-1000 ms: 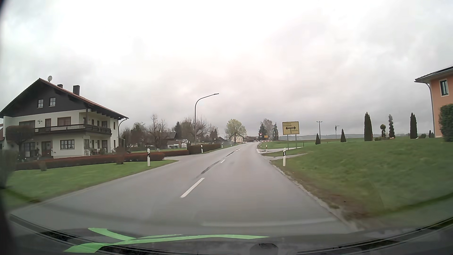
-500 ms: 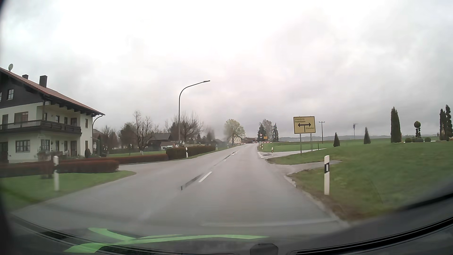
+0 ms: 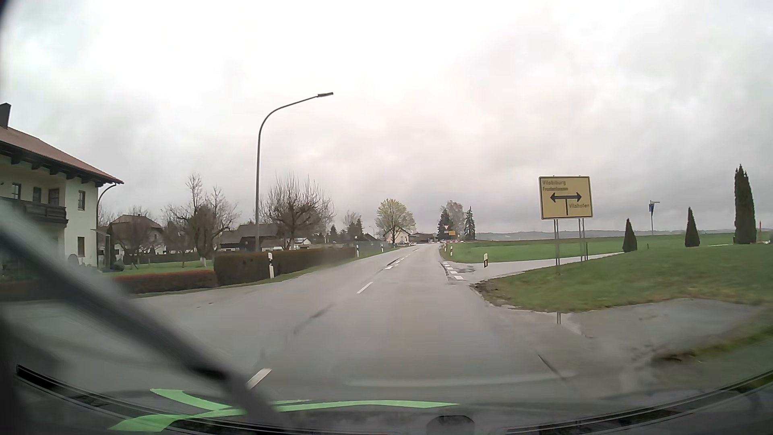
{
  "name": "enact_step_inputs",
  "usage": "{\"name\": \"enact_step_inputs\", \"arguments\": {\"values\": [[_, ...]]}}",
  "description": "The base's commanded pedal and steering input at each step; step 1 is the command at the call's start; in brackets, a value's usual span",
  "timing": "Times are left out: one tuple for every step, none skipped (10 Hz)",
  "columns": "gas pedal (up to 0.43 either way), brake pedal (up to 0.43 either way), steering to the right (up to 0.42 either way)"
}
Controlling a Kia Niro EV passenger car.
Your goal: Follow the waypoints while adhering to traffic rules and regulations
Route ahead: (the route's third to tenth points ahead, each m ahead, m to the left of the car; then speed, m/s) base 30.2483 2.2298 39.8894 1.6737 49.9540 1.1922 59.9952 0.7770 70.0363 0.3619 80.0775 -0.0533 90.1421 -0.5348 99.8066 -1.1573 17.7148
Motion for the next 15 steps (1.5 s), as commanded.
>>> {"name": "enact_step_inputs", "arguments": {"values": [[0.028,0.0,0.001],[0.02,0.0,0.001],[0.02,0.0,0.001],[0.02,0.0,0.001],[0.02,0.0,0.001],[0.02,0.0,0.001],[0.02,0.0,0.001],[0.02,0.0,0.001],[0.02,0.0,0.001],[0.02,0.0,0.001],[0.008,0.0,0.001],[0.0,0.0,0.001],[0.0,0.0,0.003],[0.0,0.0,0.003],[0.0,0.0,0.003]]}}
